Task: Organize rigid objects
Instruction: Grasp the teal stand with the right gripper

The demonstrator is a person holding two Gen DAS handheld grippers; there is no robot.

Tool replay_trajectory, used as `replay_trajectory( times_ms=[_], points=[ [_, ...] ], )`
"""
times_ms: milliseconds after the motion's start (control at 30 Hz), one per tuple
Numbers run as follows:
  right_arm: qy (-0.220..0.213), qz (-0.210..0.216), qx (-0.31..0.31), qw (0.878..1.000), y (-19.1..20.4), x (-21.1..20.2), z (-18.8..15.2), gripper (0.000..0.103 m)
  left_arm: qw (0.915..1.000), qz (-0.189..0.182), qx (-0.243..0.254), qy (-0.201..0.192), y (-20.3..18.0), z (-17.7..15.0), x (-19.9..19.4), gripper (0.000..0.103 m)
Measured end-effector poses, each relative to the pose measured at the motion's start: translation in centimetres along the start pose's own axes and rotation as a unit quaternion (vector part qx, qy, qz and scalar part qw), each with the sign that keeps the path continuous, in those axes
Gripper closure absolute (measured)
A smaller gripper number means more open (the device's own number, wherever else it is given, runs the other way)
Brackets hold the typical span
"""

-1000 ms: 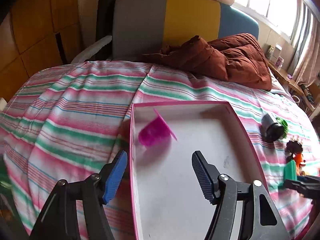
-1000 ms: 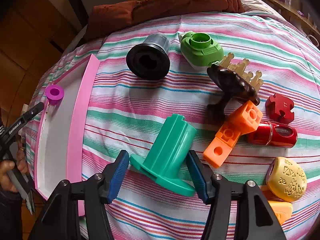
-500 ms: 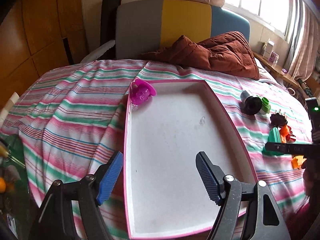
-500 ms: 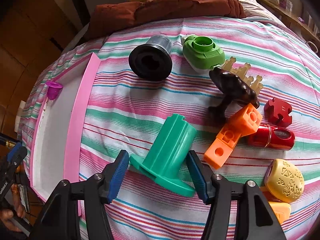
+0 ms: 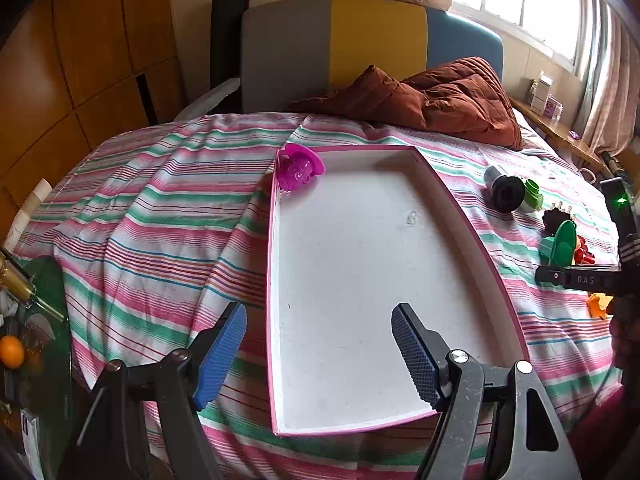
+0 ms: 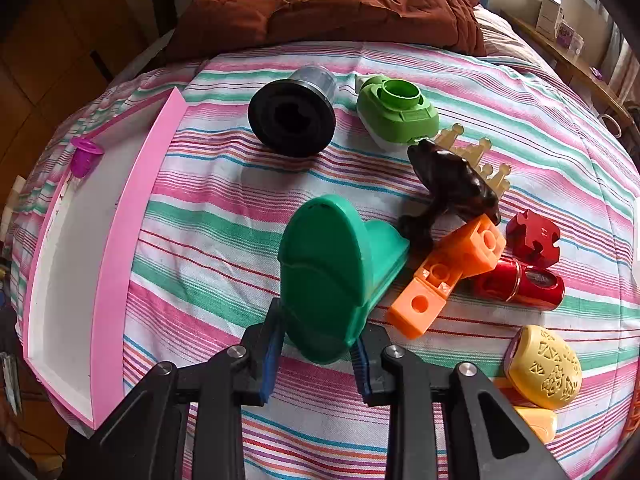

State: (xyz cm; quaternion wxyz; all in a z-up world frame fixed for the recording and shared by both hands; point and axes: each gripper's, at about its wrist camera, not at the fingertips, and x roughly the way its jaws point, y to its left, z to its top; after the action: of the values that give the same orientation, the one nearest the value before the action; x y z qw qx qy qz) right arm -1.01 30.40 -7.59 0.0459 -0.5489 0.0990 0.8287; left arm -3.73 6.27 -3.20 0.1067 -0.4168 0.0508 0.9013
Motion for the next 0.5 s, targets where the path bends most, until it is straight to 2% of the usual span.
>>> replay_trajectory(
  times_ms=[200, 333, 400, 500],
  points=[
    [0.0, -0.002, -0.006, 1.0, 0.2, -0.2, -0.1, 0.07, 1.0, -0.004, -0.002, 0.003, 0.3, -0.3, -0.1, 0.027],
    [0.004, 0.053, 0.043, 0.998, -1.2, -0.6, 0.0, 0.048, 0.9999, -0.013, -0.006, 0.002, 0.3, -0.4, -0.3, 0.027],
    [0.0, 0.07, 0.068, 0.995, -1.9, -0.7, 0.1, 0.04, 0.9998, -0.017, -0.008, 0.002, 0.3, -0.4, -0.3, 0.027],
    [-0.009, 0.08, 0.093, 0.992, -2.6, -1.1, 0.3, 0.037, 0.9997, -0.022, -0.009, 0.003, 0.4, -0.5, -0.3, 0.026]
  ],
)
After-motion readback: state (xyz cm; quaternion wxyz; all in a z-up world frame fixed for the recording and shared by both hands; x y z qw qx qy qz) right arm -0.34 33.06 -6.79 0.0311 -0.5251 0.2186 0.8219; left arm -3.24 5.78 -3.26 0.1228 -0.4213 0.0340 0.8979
